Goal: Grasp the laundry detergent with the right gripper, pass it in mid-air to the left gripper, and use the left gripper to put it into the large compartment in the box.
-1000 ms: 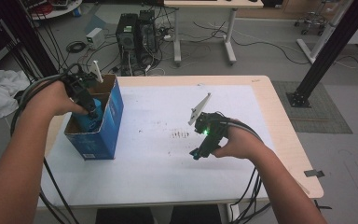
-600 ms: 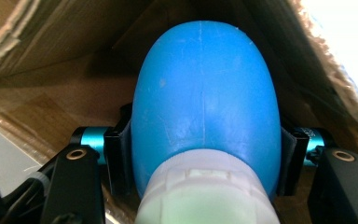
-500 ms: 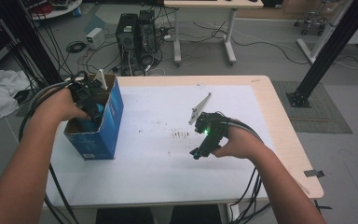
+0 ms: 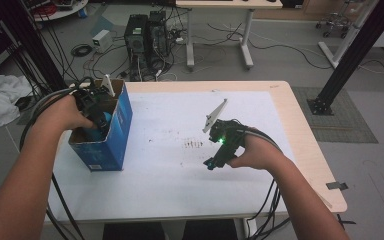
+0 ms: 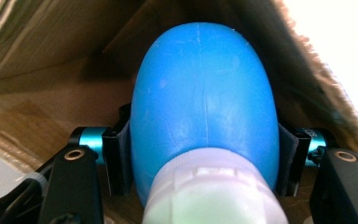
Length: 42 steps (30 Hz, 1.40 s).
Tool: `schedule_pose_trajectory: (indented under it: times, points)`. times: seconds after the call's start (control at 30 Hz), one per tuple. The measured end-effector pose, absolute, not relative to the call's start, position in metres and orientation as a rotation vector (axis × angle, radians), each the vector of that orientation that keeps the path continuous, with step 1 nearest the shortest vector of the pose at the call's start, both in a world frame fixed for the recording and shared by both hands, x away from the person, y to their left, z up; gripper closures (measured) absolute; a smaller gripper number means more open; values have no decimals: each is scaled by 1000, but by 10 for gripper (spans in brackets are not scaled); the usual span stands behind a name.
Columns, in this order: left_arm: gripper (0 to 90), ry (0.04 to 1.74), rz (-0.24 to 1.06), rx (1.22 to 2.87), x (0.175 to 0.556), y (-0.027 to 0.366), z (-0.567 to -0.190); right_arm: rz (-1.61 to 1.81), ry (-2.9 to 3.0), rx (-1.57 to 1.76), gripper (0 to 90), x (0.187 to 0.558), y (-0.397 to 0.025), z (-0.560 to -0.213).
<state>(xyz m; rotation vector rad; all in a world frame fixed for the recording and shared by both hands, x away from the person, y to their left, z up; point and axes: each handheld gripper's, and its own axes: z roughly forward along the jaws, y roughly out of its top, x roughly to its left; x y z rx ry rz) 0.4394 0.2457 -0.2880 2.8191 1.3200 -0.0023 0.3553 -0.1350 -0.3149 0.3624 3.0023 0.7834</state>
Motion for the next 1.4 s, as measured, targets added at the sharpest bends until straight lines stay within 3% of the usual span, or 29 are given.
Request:
schedule_pose_trajectory:
  times: [0.73,1.4]
  points:
    - [309,1325,23,2814,430,243,-270,792,2992,367,128,353,-134,-313]
    - [247,1253,114,2804,416,241,-222,785,2989,357,127,352,-136,-307]
